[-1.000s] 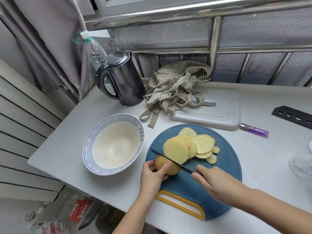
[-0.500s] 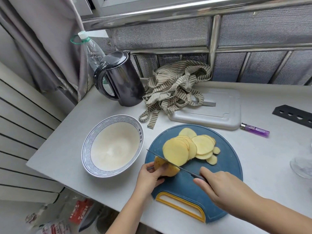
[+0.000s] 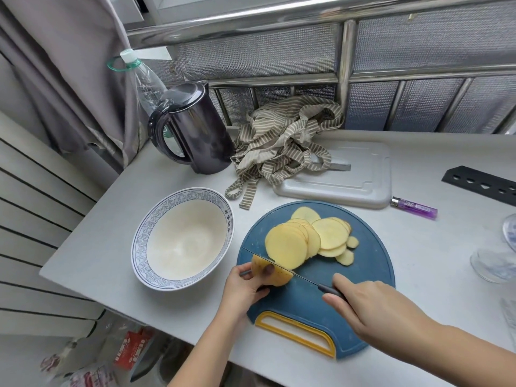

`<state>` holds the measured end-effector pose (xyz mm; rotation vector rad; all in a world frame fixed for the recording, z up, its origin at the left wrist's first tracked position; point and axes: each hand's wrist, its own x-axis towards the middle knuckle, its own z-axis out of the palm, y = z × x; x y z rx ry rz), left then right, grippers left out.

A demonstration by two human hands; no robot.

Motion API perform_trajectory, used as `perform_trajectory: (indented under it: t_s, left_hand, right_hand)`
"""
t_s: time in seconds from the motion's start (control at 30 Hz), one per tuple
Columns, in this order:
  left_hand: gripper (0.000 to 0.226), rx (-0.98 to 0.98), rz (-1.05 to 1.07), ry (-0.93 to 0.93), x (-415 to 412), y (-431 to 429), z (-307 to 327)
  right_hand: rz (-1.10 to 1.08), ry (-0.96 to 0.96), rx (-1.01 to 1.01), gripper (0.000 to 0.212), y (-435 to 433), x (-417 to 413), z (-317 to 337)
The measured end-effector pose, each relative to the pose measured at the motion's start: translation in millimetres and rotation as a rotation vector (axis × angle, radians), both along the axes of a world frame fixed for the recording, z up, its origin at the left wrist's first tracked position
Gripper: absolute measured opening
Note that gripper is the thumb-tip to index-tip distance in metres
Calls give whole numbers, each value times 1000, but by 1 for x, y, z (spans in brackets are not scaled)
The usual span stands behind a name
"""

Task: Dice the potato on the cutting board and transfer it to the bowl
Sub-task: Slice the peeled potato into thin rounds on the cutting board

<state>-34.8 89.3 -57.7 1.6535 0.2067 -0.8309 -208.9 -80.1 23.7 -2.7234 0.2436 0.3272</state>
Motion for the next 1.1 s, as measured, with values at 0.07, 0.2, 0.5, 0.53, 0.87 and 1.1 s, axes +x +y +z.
perform_trajectory:
  t_s: [0.07, 0.2, 0.5, 0.53, 0.87, 1.1]
  left_hand:
    - [59, -6, -4, 3, 0, -1, 1]
    - [67, -11, -15, 8, 0, 0, 2]
    - [65, 6, -53, -5, 1, 1, 1]
    - [59, 5, -49, -8, 1, 1, 1]
    - [69, -32, -97, 22, 6, 5, -4]
    - [82, -45, -156, 9, 5, 8, -2]
  right_hand:
    - [34, -5, -23, 50, 0, -1, 0]
    - [47, 19, -44, 59, 1, -2, -2]
    - [2, 2, 36, 44, 3, -5, -7]
    - [-2, 5, 40, 38, 4, -5, -7]
    - [61, 45, 21, 57, 5, -8, -18]
    - [-36, 94, 153, 31, 9, -5, -19]
